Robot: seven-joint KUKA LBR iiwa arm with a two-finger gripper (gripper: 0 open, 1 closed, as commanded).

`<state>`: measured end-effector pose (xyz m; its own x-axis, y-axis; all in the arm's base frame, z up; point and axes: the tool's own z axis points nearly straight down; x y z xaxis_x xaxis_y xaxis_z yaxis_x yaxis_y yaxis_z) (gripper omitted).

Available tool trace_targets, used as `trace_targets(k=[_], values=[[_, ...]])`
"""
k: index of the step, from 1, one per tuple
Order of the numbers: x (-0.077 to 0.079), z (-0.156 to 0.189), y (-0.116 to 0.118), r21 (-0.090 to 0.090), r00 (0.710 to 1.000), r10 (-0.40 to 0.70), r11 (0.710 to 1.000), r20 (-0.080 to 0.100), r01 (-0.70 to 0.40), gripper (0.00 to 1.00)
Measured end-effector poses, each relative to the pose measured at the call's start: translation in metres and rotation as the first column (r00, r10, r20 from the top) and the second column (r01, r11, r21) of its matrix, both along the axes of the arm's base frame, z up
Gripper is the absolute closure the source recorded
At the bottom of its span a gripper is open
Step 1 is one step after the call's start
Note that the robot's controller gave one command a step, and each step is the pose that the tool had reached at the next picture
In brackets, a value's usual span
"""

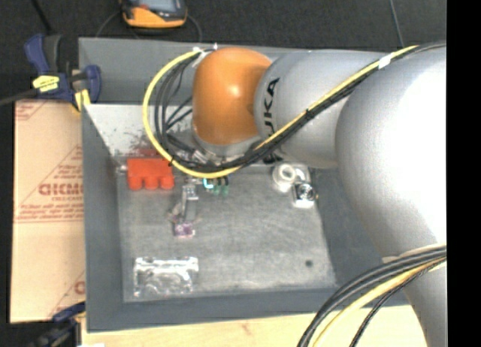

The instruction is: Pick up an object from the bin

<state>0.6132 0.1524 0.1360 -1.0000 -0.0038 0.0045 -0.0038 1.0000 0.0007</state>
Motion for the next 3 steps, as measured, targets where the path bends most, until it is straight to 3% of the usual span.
trace_targets(k=[1, 2, 3], values=[[0.039, -0.062, 0.03, -0.001, 0.983, 0.182, 0.983, 0.02, -0.183, 0.0], [-0.015, -0.033, -0.007, -0.002, 0.977, 0.212, 0.977, 0.007, -0.212, 0.0], [-0.02, -0.035, -0.038, -0.002, 0.896, 0.444, 0.896, 0.005, -0.444, 0.0]])
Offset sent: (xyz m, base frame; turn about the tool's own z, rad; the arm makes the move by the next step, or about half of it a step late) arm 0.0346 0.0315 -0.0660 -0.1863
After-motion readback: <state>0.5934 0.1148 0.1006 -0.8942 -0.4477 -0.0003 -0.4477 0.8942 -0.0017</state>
